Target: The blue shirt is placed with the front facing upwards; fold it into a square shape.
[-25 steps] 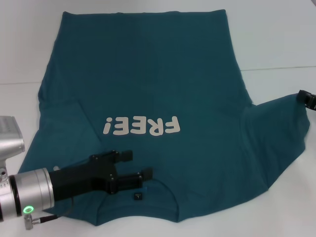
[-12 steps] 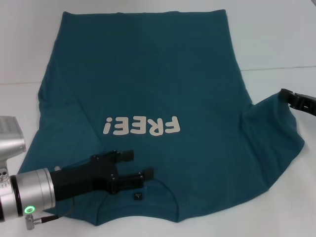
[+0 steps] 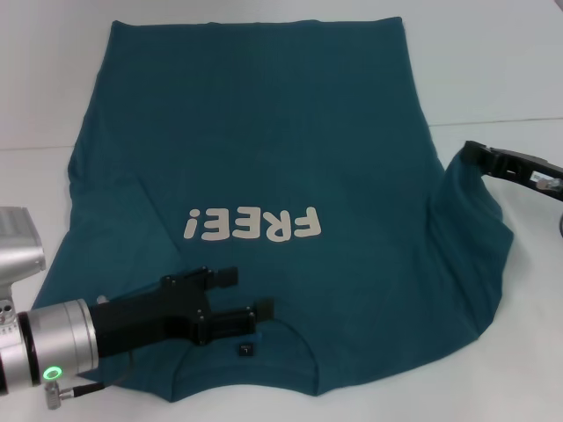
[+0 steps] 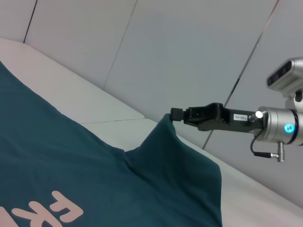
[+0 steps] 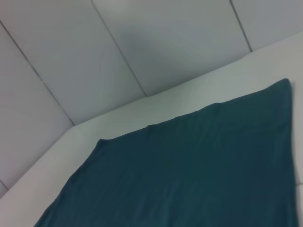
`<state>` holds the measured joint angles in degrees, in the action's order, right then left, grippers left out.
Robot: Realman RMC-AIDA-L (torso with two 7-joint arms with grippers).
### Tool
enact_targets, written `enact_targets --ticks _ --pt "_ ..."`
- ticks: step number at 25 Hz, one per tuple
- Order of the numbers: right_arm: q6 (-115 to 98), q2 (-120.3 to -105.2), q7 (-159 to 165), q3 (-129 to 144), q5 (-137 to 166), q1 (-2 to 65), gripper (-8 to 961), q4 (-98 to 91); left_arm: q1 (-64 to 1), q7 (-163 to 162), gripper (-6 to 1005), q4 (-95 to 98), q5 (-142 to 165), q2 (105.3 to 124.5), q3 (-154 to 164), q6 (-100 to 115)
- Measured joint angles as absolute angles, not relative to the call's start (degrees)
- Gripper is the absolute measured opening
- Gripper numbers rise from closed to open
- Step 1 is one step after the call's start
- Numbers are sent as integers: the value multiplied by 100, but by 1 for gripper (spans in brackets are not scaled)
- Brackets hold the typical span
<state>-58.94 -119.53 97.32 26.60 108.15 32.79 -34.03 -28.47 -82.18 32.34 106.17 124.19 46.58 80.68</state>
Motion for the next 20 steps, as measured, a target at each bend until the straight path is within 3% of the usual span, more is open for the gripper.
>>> enact_targets --ticks 20 --pt "-5097 -11962 9603 3082 10793 4101 92 -2625 -2848 -8218 920 3186 10617 12401 4621 8045"
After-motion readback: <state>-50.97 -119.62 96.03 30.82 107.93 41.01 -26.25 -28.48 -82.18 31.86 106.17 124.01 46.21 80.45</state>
